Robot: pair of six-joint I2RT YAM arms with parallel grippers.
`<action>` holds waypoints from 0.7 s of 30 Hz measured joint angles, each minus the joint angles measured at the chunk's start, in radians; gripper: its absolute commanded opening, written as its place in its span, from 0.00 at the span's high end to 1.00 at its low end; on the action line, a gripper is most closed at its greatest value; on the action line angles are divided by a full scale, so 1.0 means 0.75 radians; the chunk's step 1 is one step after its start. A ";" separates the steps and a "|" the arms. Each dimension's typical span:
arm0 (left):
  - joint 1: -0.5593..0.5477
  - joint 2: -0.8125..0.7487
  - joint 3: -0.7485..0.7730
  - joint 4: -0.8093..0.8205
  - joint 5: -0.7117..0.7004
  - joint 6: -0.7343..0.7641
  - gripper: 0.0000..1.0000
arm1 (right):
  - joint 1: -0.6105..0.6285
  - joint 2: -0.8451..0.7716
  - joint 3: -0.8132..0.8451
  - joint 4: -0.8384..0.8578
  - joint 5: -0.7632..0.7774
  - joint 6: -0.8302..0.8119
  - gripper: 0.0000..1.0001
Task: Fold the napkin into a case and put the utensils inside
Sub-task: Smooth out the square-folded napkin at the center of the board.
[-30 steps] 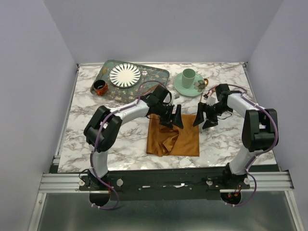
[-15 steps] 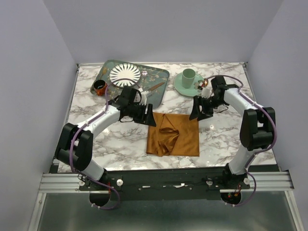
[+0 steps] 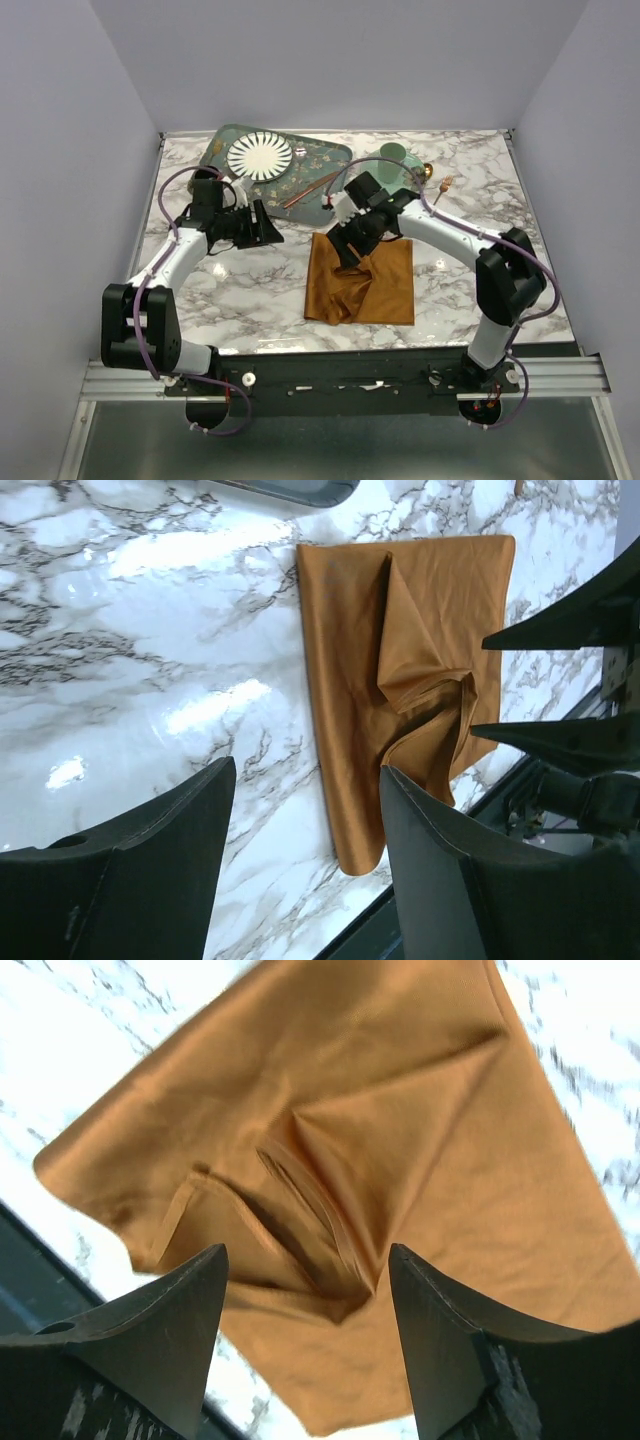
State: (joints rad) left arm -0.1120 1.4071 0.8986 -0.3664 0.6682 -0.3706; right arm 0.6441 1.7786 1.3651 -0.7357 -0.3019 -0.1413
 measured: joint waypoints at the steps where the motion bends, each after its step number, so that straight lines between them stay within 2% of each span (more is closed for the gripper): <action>1: 0.027 -0.015 -0.007 0.003 0.000 -0.001 0.31 | 0.036 0.008 0.008 0.013 0.035 -0.012 0.26; 8: 0.066 -0.082 -0.050 0.006 0.000 -0.011 0.30 | 0.179 0.129 0.074 0.071 0.229 -0.057 0.28; 11: 0.070 -0.089 -0.054 0.008 -0.001 -0.015 0.31 | 0.200 0.189 0.099 0.084 0.287 -0.062 0.33; 14: 0.072 -0.089 -0.057 0.009 -0.001 -0.017 0.31 | 0.209 0.215 0.109 0.089 0.322 -0.068 0.42; 17: 0.072 -0.089 -0.057 0.009 -0.001 -0.017 0.31 | 0.213 0.217 0.111 0.095 0.346 -0.071 0.60; 18: 0.072 -0.089 -0.057 0.009 -0.001 -0.017 0.31 | 0.213 0.217 0.111 0.098 0.349 -0.074 0.71; 20: 0.074 -0.089 -0.057 0.009 -0.001 -0.016 0.30 | 0.214 0.216 0.111 0.104 0.366 -0.083 0.80; 21: 0.075 -0.089 -0.057 0.009 -0.001 -0.016 0.30 | 0.214 0.215 0.110 0.106 0.376 -0.089 0.90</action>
State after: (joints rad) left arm -0.0555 1.3407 0.8558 -0.3599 0.6678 -0.3828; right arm 0.8043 1.9400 1.4475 -0.6559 -0.0200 -0.2077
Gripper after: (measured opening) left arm 0.693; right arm 0.298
